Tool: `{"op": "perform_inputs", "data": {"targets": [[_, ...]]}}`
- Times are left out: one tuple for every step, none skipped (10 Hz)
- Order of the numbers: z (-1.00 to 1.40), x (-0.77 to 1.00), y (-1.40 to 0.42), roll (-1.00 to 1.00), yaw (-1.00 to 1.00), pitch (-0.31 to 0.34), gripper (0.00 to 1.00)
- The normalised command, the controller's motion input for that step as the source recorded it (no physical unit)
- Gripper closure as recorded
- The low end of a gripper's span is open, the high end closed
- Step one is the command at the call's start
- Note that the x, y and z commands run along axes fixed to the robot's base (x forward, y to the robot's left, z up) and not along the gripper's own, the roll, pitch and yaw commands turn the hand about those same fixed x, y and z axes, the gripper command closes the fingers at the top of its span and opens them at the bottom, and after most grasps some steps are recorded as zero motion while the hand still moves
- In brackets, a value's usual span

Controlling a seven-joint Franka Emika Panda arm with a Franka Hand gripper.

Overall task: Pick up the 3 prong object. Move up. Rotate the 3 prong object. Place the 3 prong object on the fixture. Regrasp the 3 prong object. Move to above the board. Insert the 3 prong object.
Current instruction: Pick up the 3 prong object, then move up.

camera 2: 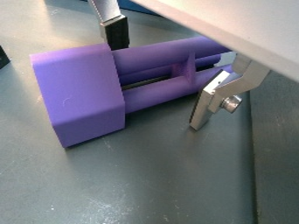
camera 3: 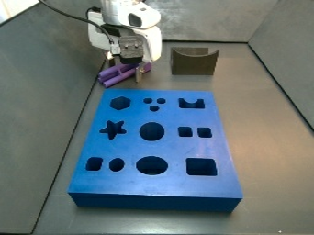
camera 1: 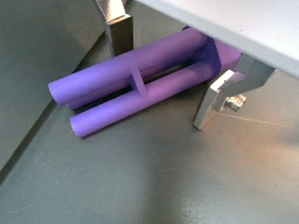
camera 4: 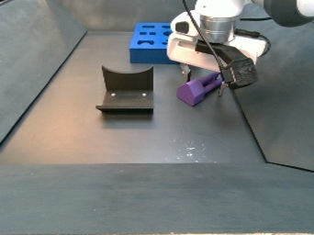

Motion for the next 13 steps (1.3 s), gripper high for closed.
{"op": "perform_inputs", "data": {"targets": [[0.00,0.00,0.00,0.00,0.00,-0.016,0.00],[0.00,0.00,0.00,0.00,0.00,0.000,1.00],[0.00,0.00,0.00,0.00,0.00,0.000,1.00],[0.00,0.00,0.00,0.00,0.00,0.000,1.00],[0.00,0.00,0.00,0.00,0.00,0.000,1.00],[0.00,0.00,0.00,0.00,0.00,0.000,1.00],[0.00,0.00,0.00,0.00,0.00,0.000,1.00],[0.00,0.00,0.00,0.00,0.00,0.000,1.00],[0.00,0.00,0.00,0.00,0.00,0.000,1.00],[0.00,0.00,0.00,0.00,0.00,0.000,1.00],[0.00,0.00,0.00,0.00,0.00,0.000,1.00],[0.00,0.00,0.00,0.00,0.00,0.000,1.00],[0.83,0.00,0.00,0.00,0.00,0.000,1.00]]}}
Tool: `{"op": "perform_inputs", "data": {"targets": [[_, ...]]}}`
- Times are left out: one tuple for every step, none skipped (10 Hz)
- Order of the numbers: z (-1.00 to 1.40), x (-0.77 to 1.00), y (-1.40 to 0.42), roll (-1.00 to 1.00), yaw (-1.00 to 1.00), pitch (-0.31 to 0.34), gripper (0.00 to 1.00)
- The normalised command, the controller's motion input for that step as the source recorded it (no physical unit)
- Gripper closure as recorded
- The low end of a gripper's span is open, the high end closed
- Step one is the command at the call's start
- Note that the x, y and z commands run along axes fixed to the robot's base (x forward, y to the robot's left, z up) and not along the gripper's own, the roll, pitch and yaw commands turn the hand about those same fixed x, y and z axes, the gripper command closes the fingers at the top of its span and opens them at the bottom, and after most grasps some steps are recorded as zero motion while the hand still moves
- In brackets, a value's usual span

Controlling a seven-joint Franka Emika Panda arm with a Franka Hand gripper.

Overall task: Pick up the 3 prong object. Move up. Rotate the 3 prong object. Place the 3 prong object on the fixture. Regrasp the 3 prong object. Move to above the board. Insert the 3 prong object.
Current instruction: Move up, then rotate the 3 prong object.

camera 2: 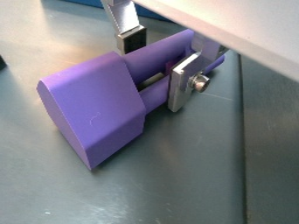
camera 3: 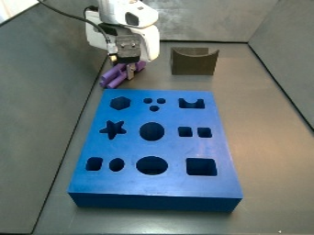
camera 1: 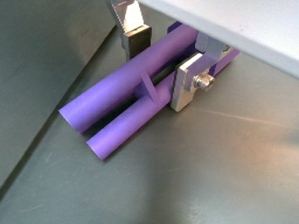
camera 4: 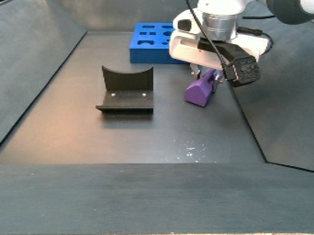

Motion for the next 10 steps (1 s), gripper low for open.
{"op": "perform_inputs", "data": {"targets": [[0.79,-0.05,-0.05,-0.01,-0.01,0.038,1.00],[0.70,-0.05,-0.05,-0.02,0.00,0.053,1.00],[0.64,-0.04,-0.03,-0.02,0.01,0.061,1.00],[0.43,-0.01,-0.02,-0.03,0.02,0.057,1.00],[0.34,-0.01,-0.02,-0.04,0.02,0.051,1.00],[0.51,0.46,1.00,0.00,0.00,0.000,1.00],[0.43,0.45,1.00,-0.01,-0.01,-0.002,1.00],[0.36,0.41,1.00,-0.03,-0.03,0.079,1.00],[0.33,0.38,1.00,-0.04,-0.03,0.081,1.00],[0.27,0.30,0.93,-0.05,-0.03,0.078,1.00]]}}
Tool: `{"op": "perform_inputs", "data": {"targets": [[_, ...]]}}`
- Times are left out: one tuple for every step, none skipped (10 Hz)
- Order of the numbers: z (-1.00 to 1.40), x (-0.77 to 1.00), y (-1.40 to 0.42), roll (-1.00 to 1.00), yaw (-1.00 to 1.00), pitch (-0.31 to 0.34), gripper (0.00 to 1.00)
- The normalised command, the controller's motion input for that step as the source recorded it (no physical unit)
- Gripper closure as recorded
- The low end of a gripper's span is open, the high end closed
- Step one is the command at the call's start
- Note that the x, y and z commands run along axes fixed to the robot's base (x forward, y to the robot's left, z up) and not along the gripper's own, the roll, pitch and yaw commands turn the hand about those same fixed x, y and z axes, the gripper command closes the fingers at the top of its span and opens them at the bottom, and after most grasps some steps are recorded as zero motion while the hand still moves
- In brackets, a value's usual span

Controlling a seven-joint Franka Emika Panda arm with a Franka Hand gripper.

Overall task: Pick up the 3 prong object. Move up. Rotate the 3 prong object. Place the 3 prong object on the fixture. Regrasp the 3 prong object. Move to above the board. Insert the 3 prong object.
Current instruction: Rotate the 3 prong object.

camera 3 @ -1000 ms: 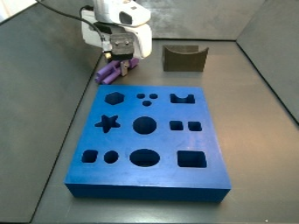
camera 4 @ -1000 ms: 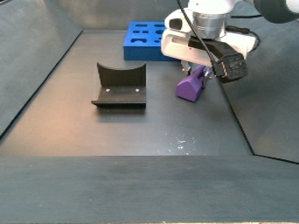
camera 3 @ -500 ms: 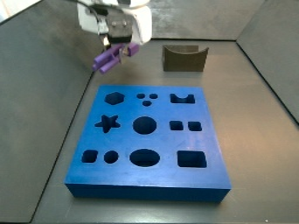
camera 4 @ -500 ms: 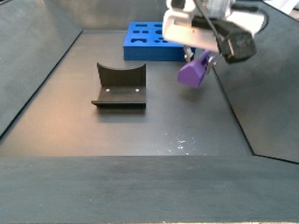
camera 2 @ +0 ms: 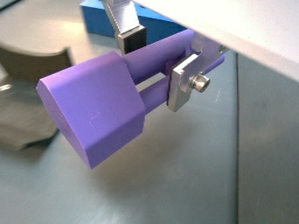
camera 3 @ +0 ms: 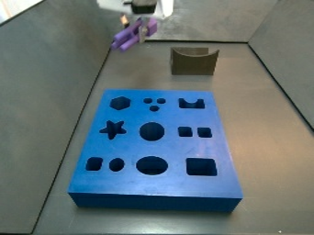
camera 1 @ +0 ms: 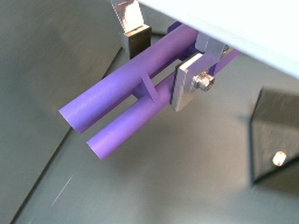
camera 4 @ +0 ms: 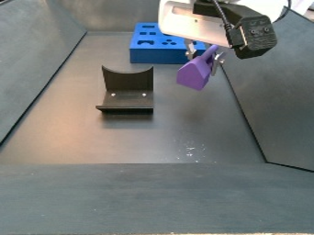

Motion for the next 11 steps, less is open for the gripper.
{"op": "perform_inputs", "data": {"targets": [[0.18,0.21,0.73,-0.06,-0.03,0.070,1.00],[0.08,0.12,0.47,-0.07,-0.03,0.071,1.00],[0.05,0.10,0.34,-0.08,-0.03,0.067,1.00],[0.00,0.00,0.00,0.00,-1.00,0.000,1.00],[0.00,-0.01,-0.03,0.00,-1.00,0.000,1.00],[0.00,-0.01,-0.01,0.00,-1.00,0.000,1.00],[0.00,-0.01,-0.01,0.00,-1.00,0.000,1.00],[0.00,-0.01,0.00,0.00,-1.00,-0.001,1.00],[0.01,0.00,0.00,0.00,-1.00,-0.001,1.00],[0.01,0.00,0.00,0.00,-1.00,-0.001,1.00],[0.01,0.00,0.00,0.00,-1.00,-0.001,1.00]]}}
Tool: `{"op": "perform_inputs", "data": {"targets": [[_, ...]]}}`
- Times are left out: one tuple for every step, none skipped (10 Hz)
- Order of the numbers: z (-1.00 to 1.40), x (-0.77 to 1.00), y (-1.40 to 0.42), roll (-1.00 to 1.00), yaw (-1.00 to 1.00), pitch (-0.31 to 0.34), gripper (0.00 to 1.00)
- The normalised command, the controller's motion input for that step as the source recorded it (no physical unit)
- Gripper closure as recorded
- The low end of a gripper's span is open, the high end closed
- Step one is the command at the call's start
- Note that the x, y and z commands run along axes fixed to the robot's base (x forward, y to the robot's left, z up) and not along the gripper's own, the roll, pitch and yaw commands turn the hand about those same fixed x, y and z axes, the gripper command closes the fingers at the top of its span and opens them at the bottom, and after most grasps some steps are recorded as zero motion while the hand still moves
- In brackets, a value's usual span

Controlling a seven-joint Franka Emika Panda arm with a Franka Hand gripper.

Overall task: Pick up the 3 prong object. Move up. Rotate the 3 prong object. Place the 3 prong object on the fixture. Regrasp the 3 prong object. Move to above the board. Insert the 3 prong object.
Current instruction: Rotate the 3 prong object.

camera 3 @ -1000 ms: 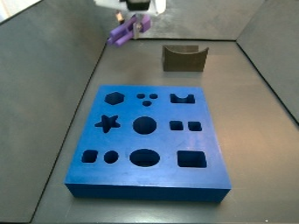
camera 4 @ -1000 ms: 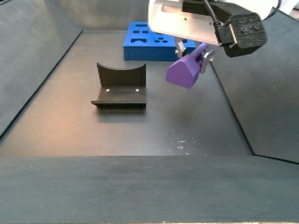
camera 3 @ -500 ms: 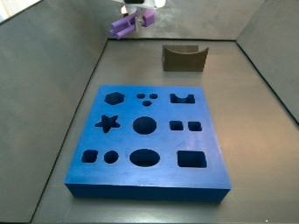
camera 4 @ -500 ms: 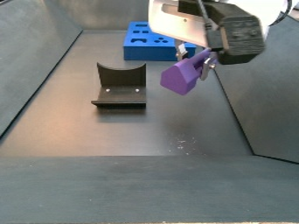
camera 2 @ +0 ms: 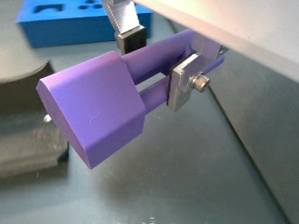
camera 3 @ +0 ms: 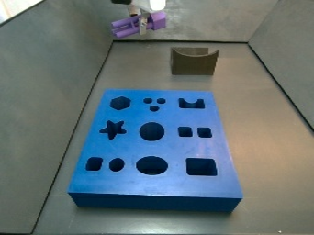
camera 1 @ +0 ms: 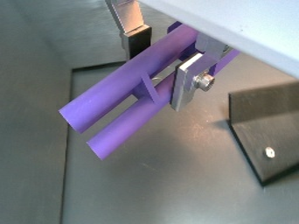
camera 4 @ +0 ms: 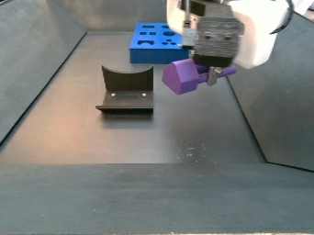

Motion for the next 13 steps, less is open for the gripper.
{"op": "perform_inputs", "data": {"targets": [[0.01,0.00,0.01,0.00,-1.00,-0.001,1.00],[0.01,0.00,0.01,0.00,-1.00,-0.001,1.00],[0.01,0.00,0.01,0.00,-1.00,-0.001,1.00],[0.01,0.00,0.01,0.00,-1.00,-0.001,1.00],[0.01,0.00,0.01,0.00,-1.00,-0.001,1.00],[0.01,0.00,0.01,0.00,-1.00,-0.001,1.00],[0.01,0.00,0.01,0.00,-1.00,-0.001,1.00],[0.01,0.00,0.01,0.00,-1.00,-0.001,1.00],[0.01,0.00,0.01,0.00,-1.00,-0.001,1.00],[0.01,0.00,0.01,0.00,-1.00,-0.001,1.00],[0.01,0.00,0.01,0.00,-1.00,-0.001,1.00],[0.01,0.00,0.01,0.00,-1.00,-0.002,1.00],[0.01,0.00,0.01,0.00,-1.00,-0.002,1.00]]}}
